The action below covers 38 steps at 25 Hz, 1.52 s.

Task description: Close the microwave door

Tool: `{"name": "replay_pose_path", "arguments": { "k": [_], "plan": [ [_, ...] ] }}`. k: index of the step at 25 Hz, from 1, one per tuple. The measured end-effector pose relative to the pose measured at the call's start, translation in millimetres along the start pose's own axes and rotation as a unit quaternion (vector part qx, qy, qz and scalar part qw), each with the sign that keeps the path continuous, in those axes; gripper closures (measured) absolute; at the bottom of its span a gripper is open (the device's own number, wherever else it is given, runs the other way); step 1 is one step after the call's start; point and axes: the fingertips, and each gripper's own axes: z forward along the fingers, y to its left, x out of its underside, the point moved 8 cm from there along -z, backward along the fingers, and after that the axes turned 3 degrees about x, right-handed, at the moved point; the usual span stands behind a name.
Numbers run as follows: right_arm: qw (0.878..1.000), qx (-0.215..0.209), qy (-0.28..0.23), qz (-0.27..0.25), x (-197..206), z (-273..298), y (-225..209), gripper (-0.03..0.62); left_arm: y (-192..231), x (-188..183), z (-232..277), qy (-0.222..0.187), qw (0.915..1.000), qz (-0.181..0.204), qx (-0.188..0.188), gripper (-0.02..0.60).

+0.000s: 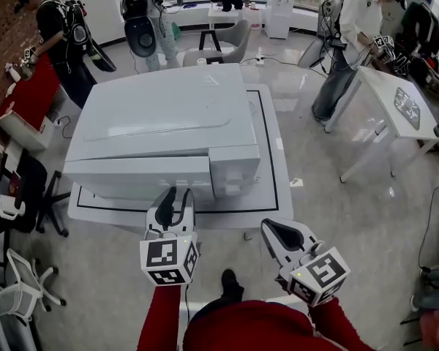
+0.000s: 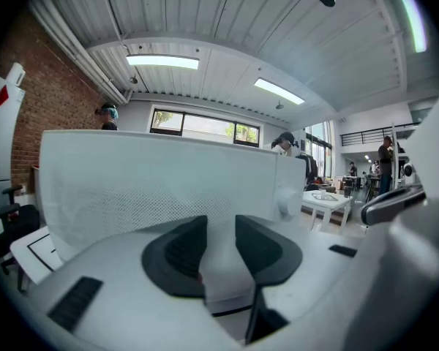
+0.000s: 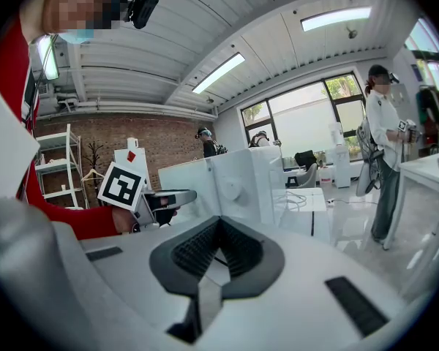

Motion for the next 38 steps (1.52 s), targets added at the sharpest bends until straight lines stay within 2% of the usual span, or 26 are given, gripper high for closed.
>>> {"name": "replay_pose_path", "arguments": {
  "k": [4, 11, 26, 33, 38],
  "plan": [
    [1.0, 0.0, 0.006, 0.006, -0.4, 1.4, 0.3, 0.582, 2.0, -0.2, -0.5, 0.001, 0.9997, 0.001, -0.025, 0.501],
    [1.0, -0.008, 0.004, 0.001, -2.0, 4.3, 0.6, 0.582, 3.1, -3.4, 6.4, 0.0, 0.9994, -0.012, -0.032, 0.509],
    [1.0, -0.007, 0.016, 0.011, 1.3, 4.5, 3.5, 0.582, 2.4, -3.4, 8.4, 0.003, 0.9991, 0.002, -0.042, 0.518],
    [1.0, -0.01, 0.01, 0.004, 2.4, 5.1, 4.8, 0.582, 6.7, -4.6, 16.4, -0.004, 0.9986, -0.032, -0.042, 0.531],
    [1.0, -0.002, 0.011, 0.009, 0.0, 1.5, 1.5, 0.582, 6.4, -5.5, 15.7, -0.013, 0.9988, -0.022, -0.041, 0.531]
  ]
}}
